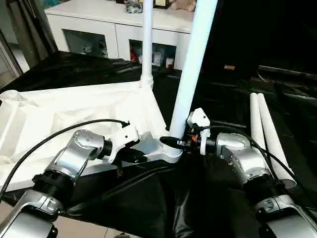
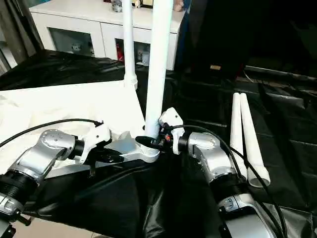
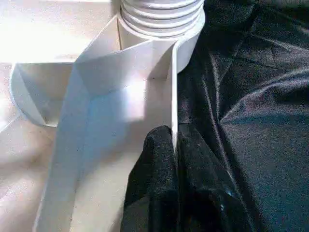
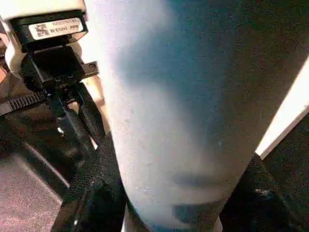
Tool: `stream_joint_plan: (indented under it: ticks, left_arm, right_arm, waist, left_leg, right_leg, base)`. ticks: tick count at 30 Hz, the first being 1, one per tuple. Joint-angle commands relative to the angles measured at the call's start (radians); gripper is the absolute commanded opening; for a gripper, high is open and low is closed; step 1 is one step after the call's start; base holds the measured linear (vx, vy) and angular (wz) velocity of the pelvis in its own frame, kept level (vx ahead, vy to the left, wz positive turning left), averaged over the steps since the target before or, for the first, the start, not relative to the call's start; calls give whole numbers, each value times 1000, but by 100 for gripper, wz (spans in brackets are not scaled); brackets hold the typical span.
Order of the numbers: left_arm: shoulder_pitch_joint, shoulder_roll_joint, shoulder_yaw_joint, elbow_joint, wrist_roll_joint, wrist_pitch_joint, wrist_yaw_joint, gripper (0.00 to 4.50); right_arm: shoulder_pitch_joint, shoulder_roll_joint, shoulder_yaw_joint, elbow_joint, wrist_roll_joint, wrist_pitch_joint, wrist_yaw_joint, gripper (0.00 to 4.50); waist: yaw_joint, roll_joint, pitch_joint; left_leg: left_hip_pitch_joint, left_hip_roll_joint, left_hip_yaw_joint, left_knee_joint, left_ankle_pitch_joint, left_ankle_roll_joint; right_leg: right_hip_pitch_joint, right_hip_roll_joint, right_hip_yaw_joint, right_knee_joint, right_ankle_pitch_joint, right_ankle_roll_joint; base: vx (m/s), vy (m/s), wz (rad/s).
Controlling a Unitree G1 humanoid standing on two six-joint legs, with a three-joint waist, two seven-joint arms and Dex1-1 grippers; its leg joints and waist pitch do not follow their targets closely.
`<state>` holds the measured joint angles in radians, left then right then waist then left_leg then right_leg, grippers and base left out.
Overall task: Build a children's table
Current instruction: Rotate table base
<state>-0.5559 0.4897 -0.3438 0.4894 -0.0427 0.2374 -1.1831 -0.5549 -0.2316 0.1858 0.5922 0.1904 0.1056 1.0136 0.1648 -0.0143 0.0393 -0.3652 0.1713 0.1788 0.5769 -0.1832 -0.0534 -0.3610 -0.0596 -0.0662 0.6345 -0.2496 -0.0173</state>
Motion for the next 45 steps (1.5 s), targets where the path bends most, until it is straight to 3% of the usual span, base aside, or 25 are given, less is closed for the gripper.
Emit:
stream_joint_plan:
  ticks: [1,12,16,21,22,23,25,29,31,34,37,39,41,45]
  left_arm:
    - [-9,-5,30,-12,-20,-2,-3,0]
    - [-11,7,26,-11,-17,-7,-28,0]
    - [-26,-14,42,16,3,-7,44,0]
    - [-59,-51,69,62,13,18,137,0]
    - [-67,-60,75,70,13,26,152,0]
    - [-77,-70,80,76,14,40,170,0]
    - [-99,-92,89,90,14,69,207,0]
    - [-168,-163,109,154,35,149,344,0]
    - [-192,-200,116,187,46,180,414,0]
    - [-215,-259,120,230,61,227,516,0]
    - [-218,-294,114,244,72,243,558,0]
    - [-219,-310,106,249,86,249,585,0]
    - [-221,-318,102,255,96,253,606,0]
    - [-231,-318,111,273,88,260,615,0]
  right_arm:
    - [51,1,55,84,-37,49,36,192]
    - [51,-21,69,75,-34,57,119,192]
    - [34,-3,44,108,-54,28,28,192]
    - [-5,29,1,181,-87,7,-154,192]
    - [-13,37,-10,196,-91,6,-190,192]
    - [-24,47,-26,214,-91,17,-239,192]
    - [-46,69,-51,248,-88,36,-323,192]
    - [-123,138,-110,378,-76,84,-552,192]
    - [-152,166,-135,431,-69,84,-640,192]
    - [-186,207,-149,492,-70,76,-746,192]
    - [-201,234,-148,516,-79,72,-799,192]
    - [-212,256,-151,528,-82,79,-826,192]
    - [-224,272,-157,544,-85,83,-845,192]
    - [-242,285,-176,574,-81,80,-865,192]
  waist:
    - [-8,19,-41]
    - [-6,20,-45]
    - [-7,19,-43]
    - [-13,17,-34]
    - [-16,16,-35]
    - [-18,13,-36]
    - [-25,16,-35]
    - [-31,15,-42]
    - [-34,17,-43]
    - [-33,15,-48]
    - [-31,16,-47]
    - [-29,12,-45]
    - [-28,10,-41]
    - [-29,12,-38]
  left_leg:
    - [21,82,-35,-88,-281,-31]
    - [19,81,-31,-82,-223,-9]
    - [22,82,-31,-84,-247,-16]
    - [29,81,-35,-91,-317,-47]
    - [25,82,-37,-93,-322,-52]
    - [21,83,-40,-95,-315,-53]
    - [27,82,-37,-94,-319,-58]
    - [18,79,-36,-90,-260,-50]
    - [22,77,-34,-88,-243,-56]
    - [17,76,-31,-83,-191,-46]
    - [18,76,-30,-83,-184,-38]
    - [18,76,-30,-84,-196,-32]
    - [21,78,-31,-89,-243,-37]
    - [21,79,-34,-94,-286,-51]
  right_leg:
    - [16,-114,67,-92,-145,-200]
    - [22,-109,62,-82,-28,-218]
    - [19,-112,64,-86,-78,-216]
    - [10,-119,69,-104,-264,-191]
    - [14,-121,69,-106,-289,-181]
    - [16,-121,68,-105,-283,-174]
    - [8,-118,70,-104,-266,-181]
    - [17,-117,68,-96,-181,-190]
    - [13,-114,67,-93,-144,-200]
    - [20,-112,65,-83,-38,-210]
    - [20,-110,63,-82,4,-208]
    - [22,-113,64,-86,-14,-201]
    - [18,-114,66,-95,-94,-185]
    - [14,-117,69,-103,-187,-162]
  base:
    - [0,0,0]
    - [0,0,0]
    - [0,0,0]
    - [0,0,0]
    - [0,0,0]
    - [0,0,0]
    - [0,0,0]
    - [0,0,0]
    - [0,0,0]
    - [0,0,0]
    - [0,0,0]
    - [0,0,0]
    - [0,0,0]
    - [0,0,0]
